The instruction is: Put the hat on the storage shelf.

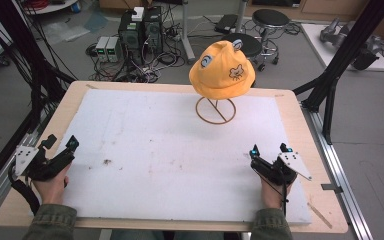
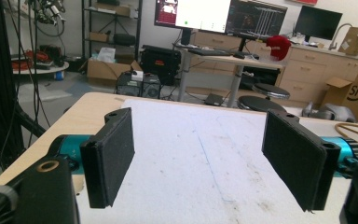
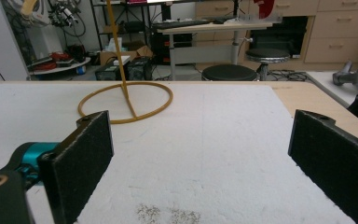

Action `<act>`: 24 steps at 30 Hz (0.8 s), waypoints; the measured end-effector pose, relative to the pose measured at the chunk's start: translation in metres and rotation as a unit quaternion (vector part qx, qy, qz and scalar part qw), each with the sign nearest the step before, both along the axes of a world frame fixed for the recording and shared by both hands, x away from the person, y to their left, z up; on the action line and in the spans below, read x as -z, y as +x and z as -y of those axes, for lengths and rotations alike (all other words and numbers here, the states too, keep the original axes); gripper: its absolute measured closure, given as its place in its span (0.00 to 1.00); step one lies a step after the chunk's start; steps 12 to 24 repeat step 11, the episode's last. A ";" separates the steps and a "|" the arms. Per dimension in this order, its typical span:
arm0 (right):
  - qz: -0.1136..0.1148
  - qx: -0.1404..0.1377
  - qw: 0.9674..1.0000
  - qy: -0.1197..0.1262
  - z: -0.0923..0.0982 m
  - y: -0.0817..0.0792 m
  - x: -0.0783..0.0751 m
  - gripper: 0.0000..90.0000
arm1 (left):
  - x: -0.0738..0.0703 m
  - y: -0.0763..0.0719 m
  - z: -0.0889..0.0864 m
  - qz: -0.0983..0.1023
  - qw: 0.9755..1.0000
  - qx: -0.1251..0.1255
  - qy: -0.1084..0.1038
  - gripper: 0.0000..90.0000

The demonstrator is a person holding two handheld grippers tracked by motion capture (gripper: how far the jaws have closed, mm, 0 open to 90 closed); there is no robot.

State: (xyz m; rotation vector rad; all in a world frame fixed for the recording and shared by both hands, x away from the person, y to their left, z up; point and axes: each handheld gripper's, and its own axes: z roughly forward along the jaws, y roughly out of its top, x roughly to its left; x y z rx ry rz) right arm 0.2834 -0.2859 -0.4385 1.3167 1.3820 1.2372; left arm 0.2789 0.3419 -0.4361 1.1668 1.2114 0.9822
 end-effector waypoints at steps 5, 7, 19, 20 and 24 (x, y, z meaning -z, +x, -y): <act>0.000 -0.002 1.000 -0.002 0.000 0.000 0.000 0.06 | 0.002 0.001 0.000 -0.003 1.000 0.000 0.001 0.28; 0.000 -0.002 1.000 -0.002 0.000 0.000 0.000 0.06 | 0.003 0.001 -0.001 -0.007 1.000 0.000 0.002 0.28; -0.004 -0.002 1.000 -0.001 0.000 0.001 0.001 0.06 | 0.004 0.002 -0.002 -0.012 1.000 0.000 0.000 0.28; -0.004 -0.002 1.000 -0.001 0.000 0.001 0.001 0.06 | 0.004 0.002 -0.002 -0.012 1.000 0.000 0.000 0.28; -0.004 -0.002 1.000 -0.001 0.000 0.001 0.001 0.06 | 0.004 0.002 -0.002 -0.012 1.000 0.000 0.000 0.28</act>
